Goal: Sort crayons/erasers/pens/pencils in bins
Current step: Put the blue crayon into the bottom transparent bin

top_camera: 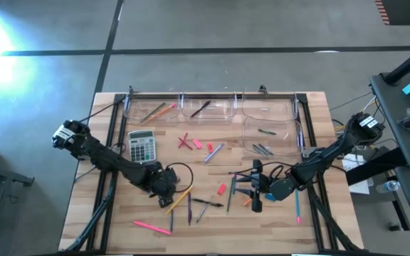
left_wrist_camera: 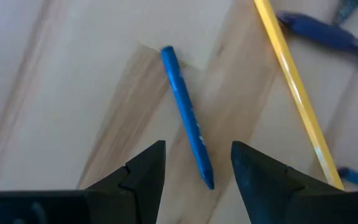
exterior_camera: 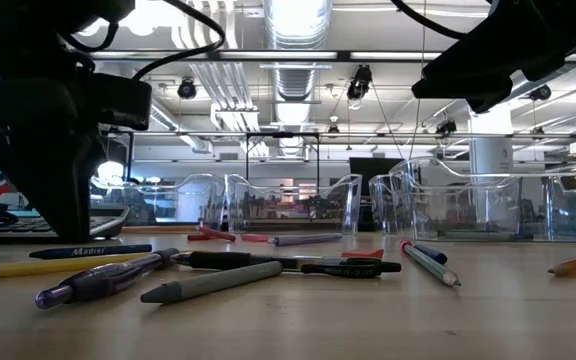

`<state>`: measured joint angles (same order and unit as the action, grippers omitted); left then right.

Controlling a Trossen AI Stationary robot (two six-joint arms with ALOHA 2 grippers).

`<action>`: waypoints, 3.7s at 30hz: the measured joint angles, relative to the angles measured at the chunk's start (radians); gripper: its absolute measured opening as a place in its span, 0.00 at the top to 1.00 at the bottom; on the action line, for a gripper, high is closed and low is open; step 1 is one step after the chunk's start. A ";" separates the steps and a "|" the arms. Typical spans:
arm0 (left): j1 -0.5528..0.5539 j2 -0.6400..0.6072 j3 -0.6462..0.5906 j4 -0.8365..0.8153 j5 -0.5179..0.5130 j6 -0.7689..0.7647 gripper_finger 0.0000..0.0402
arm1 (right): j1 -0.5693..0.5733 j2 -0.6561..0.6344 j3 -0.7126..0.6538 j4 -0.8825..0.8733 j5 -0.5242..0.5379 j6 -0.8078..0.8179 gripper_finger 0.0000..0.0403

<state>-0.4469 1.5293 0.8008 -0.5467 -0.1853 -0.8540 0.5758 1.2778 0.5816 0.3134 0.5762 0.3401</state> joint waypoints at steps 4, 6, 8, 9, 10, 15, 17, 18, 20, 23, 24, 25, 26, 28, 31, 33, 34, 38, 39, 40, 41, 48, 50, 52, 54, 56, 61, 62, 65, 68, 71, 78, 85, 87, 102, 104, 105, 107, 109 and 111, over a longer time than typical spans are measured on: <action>0.000 0.023 -0.004 -0.001 -0.006 -0.005 0.58 | 0.000 0.000 0.000 0.002 0.000 0.000 0.65; 0.000 0.046 -0.003 -0.002 -0.006 -0.006 0.58 | 0.000 0.000 0.000 0.002 0.000 0.000 0.65; 0.000 0.065 0.005 0.001 -0.007 -0.008 0.58 | 0.000 0.000 0.000 0.002 0.000 0.000 0.65; 0.000 0.075 0.008 -0.001 -0.007 -0.008 0.58 | 0.000 0.000 0.000 0.003 0.000 0.000 0.65; 0.000 0.085 0.011 -0.002 -0.007 -0.008 0.58 | 0.000 0.000 0.000 0.002 0.000 0.000 0.65; 0.000 0.108 0.013 -0.003 -0.011 -0.005 0.58 | 0.000 0.000 0.000 0.002 0.000 -0.003 0.65; 0.000 0.109 0.013 -0.002 -0.014 -0.005 0.59 | 0.000 0.000 0.000 0.002 0.000 -0.003 0.65; 0.000 0.109 0.013 -0.001 -0.014 -0.005 0.61 | 0.000 0.000 0.000 0.002 0.000 -0.003 0.65; -0.001 0.109 0.013 0.002 -0.015 -0.004 0.65 | 0.000 0.000 0.000 0.001 0.000 -0.003 0.65; -0.001 0.109 0.013 0.007 -0.016 -0.004 0.74 | 0.000 0.000 0.000 0.001 0.000 -0.003 0.65; -0.001 0.109 0.013 0.010 -0.017 -0.004 0.77 | 0.000 0.000 0.000 0.001 0.000 -0.003 0.65; -0.001 0.109 0.013 0.014 -0.018 -0.004 0.80 | 0.000 0.000 0.000 0.001 0.000 -0.003 0.65; -0.001 0.109 0.012 0.017 -0.021 -0.004 0.84 | 0.000 0.000 0.000 0.001 0.000 -0.003 0.65; -0.001 0.110 0.012 0.022 -0.024 -0.004 0.91 | 0.000 0.000 0.000 0.001 0.000 -0.002 0.65; 0.000 0.110 0.012 0.022 -0.025 -0.004 0.98 | 0.000 0.000 0.000 0.001 0.000 -0.001 0.65; 0.000 0.110 0.012 0.022 -0.025 -0.004 0.97 | 0.000 0.000 0.000 0.001 0.000 -0.002 0.65; 0.000 0.110 0.012 0.021 -0.025 -0.004 0.97 | 0.000 0.000 0.000 0.001 0.000 -0.002 0.65; 0.000 0.110 0.012 0.020 -0.025 -0.004 0.98 | 0.000 0.000 0.000 -0.001 0.000 -0.004 0.65; 0.000 0.110 0.011 0.020 -0.026 -0.004 0.98 | 0.000 0.000 0.000 -0.001 0.000 -0.004 0.65; 0.000 0.110 0.011 0.020 -0.028 -0.002 0.99 | 0.000 0.000 0.000 0.000 0.000 -0.003 0.65; 0.000 0.109 0.011 0.020 -0.029 0.002 0.99 | 0.000 0.000 0.000 0.002 0.000 -0.003 0.65; 0.000 0.058 0.015 0.009 -0.046 0.051 1.00 | 0.000 0.000 0.000 0.013 0.001 -0.005 0.65; 0.002 0.020 0.014 -0.001 -0.087 0.060 1.00 | 0.000 0.000 0.000 0.013 0.001 -0.012 0.65; 0.003 -0.037 0.015 0.013 -0.130 0.078 1.00 | 0.000 0.000 0.000 0.013 0.001 -0.015 0.65; 0.002 -0.084 0.009 0.014 -0.176 0.085 1.00 | 0.000 0.000 0.000 0.013 0.001 -0.016 0.65; 0.001 -0.129 0.002 0.011 -0.228 0.094 1.00 | 0.000 0.000 0.000 0.013 0.001 -0.014 0.65; 0.000 -0.235 -0.036 0.215 -0.274 0.239 1.00 | 0.000 0.000 0.000 0.012 0.001 -0.013 0.65; 0.000 -0.252 -0.053 0.285 -0.273 0.286 1.00 | 0.000 0.000 0.000 0.011 0.001 -0.013 0.65; 0.004 -0.303 -0.119 0.518 -0.272 0.417 1.00 | 0.000 0.000 0.000 0.010 0.001 -0.013 0.65; 0.024 -0.343 -0.196 0.722 -0.271 0.510 1.00 | 0.000 0.000 0.000 0.010 0.001 -0.010 0.65; 0.049 -0.384 -0.256 0.898 -0.268 0.566 1.00 | 0.000 0.000 0.000 0.010 0.001 -0.010 0.65; 0.086 -0.435 -0.276 1.080 -0.236 0.679 1.00 | 0.000 0.000 0.000 0.069 0.011 -0.097 0.65; 0.088 -0.435 -0.283 1.159 -0.234 0.734 1.00 | -0.006 0.000 0.040 0.106 0.028 -0.193 0.65; 0.088 -0.435 -0.287 1.168 -0.234 0.734 1.00 | -0.010 0.000 0.050 0.105 0.028 -0.210 0.65; 0.088 -0.361 -0.286 1.195 -0.229 0.716 1.00 | -0.011 0.000 0.038 0.251 0.015 -0.280 0.69; 0.089 -0.337 -0.280 1.250 -0.219 0.742 1.00 | -0.011 0.000 0.024 0.285 0.015 -0.281 0.69; 0.090 -0.323 -0.276 1.274 -0.209 0.756 1.00 | -0.011 0.000 0.014 0.309 0.012 -0.281 0.69; 0.096 -0.298 -0.274 1.322 -0.177 0.762 1.00 | -0.011 0.000 -0.005 0.348 -0.006 -0.290 0.69; 0.109 -0.268 -0.264 1.360 -0.152 0.761 1.00 | -0.005 -0.014 -0.023 0.369 -0.009 -0.305 0.69; 0.126 -0.238 -0.246 1.362 -0.136 0.759 1.00 | 0.007 -0.053 -0.034 0.369 -0.008 -0.316 0.69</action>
<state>-0.3208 1.2909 0.5552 0.8152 -0.3209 -0.0951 0.5831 1.2251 0.5474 0.6819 0.5681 0.0245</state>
